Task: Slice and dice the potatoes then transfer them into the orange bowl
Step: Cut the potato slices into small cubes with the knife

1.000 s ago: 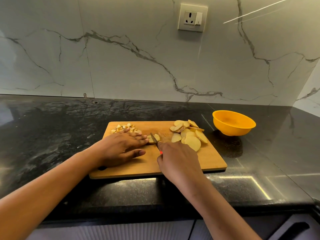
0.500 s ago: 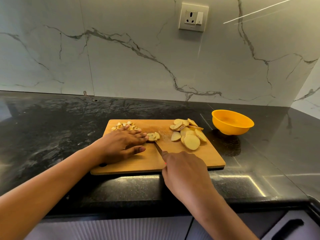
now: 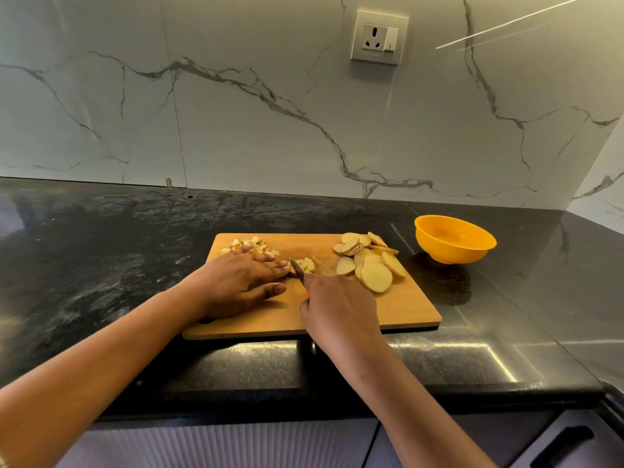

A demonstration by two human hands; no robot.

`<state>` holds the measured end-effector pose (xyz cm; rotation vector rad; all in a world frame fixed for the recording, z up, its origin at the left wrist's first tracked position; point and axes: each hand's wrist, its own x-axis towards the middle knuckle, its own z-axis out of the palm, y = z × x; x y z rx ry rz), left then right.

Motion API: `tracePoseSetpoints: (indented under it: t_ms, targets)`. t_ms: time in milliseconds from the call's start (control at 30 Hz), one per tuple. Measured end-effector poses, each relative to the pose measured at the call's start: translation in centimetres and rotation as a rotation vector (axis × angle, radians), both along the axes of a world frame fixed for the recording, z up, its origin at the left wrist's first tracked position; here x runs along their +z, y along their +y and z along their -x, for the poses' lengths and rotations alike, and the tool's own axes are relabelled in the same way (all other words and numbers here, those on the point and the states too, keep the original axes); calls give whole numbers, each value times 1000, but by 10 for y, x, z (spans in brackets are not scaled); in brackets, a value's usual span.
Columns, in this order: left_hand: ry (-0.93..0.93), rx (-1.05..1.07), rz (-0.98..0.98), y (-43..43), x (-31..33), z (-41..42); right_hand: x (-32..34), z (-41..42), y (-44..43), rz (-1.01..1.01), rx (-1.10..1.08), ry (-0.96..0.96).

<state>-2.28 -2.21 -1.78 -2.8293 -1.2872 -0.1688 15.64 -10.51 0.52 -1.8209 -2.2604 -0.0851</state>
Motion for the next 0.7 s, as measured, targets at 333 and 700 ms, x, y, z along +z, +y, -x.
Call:
tracePoseSetpoints:
  t_ms: [333, 700]
  targets:
    - [-11, 0, 29, 3, 0, 0, -2, -13, -21, 34, 60, -48]
    - [-364, 65, -33, -1, 5, -5, 17, -54, 15, -236, -109, 212]
